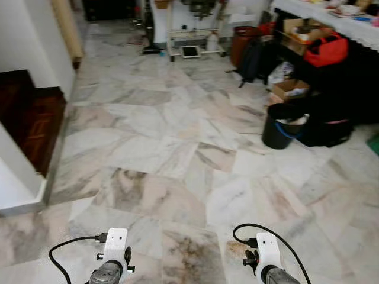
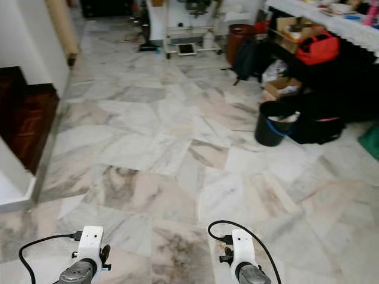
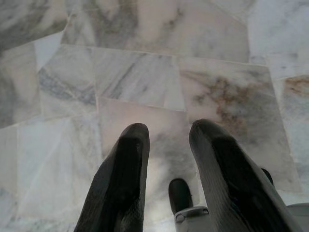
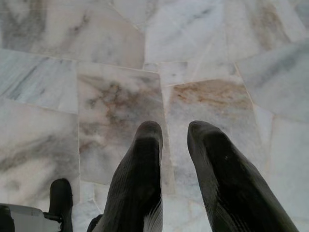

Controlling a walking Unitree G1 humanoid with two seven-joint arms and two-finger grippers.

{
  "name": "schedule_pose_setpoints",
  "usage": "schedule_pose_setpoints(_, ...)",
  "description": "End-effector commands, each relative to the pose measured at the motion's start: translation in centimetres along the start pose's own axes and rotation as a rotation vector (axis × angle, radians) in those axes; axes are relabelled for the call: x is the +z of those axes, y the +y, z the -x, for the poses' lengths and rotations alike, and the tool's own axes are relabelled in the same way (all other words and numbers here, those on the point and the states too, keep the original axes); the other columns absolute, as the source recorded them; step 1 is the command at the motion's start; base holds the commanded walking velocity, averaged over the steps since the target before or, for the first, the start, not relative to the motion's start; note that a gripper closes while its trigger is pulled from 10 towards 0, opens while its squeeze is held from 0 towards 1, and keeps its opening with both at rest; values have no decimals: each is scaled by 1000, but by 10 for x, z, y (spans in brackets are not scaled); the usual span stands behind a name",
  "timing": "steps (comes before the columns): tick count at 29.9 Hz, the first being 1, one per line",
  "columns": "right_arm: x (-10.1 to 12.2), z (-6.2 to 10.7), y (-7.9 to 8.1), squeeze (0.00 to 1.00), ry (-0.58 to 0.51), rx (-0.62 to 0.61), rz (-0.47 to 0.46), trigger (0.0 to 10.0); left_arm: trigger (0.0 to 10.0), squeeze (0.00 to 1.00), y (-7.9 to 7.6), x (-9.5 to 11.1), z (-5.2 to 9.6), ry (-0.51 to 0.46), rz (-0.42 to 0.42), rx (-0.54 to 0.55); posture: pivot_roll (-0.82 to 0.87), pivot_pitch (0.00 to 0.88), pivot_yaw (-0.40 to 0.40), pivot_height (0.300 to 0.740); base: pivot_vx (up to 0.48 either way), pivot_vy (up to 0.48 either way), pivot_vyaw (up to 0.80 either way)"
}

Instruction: Setting the table

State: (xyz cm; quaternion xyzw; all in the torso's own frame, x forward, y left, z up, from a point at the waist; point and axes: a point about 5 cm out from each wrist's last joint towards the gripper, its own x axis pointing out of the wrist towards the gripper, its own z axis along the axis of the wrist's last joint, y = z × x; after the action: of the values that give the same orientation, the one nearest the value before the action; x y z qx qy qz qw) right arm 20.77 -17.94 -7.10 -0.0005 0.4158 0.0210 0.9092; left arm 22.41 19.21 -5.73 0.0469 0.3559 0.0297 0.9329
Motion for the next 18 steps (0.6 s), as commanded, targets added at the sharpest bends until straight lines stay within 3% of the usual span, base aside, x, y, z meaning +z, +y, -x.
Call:
schedule_pose_setpoints(1, 3, -1, 2, 0, -1, -1, -5, 10000, 10000, 0, 1, 2, -1, 2, 16, 3, 52, 0, -25, 740, 0, 0, -700)
schedule_pose_setpoints(12, 5, -2, 4, 0, -10, -9, -26, 10000, 10000, 0, 1, 5, -2, 4, -28, 11, 23, 0, -3, 740, 0, 0, -703)
schedule_pose_setpoints(18, 0, 0, 0, 0, 4, -24, -34, 10000, 10000, 0, 1, 7, -3, 6, -27, 16, 22, 0, -1, 740, 0, -363, -703)
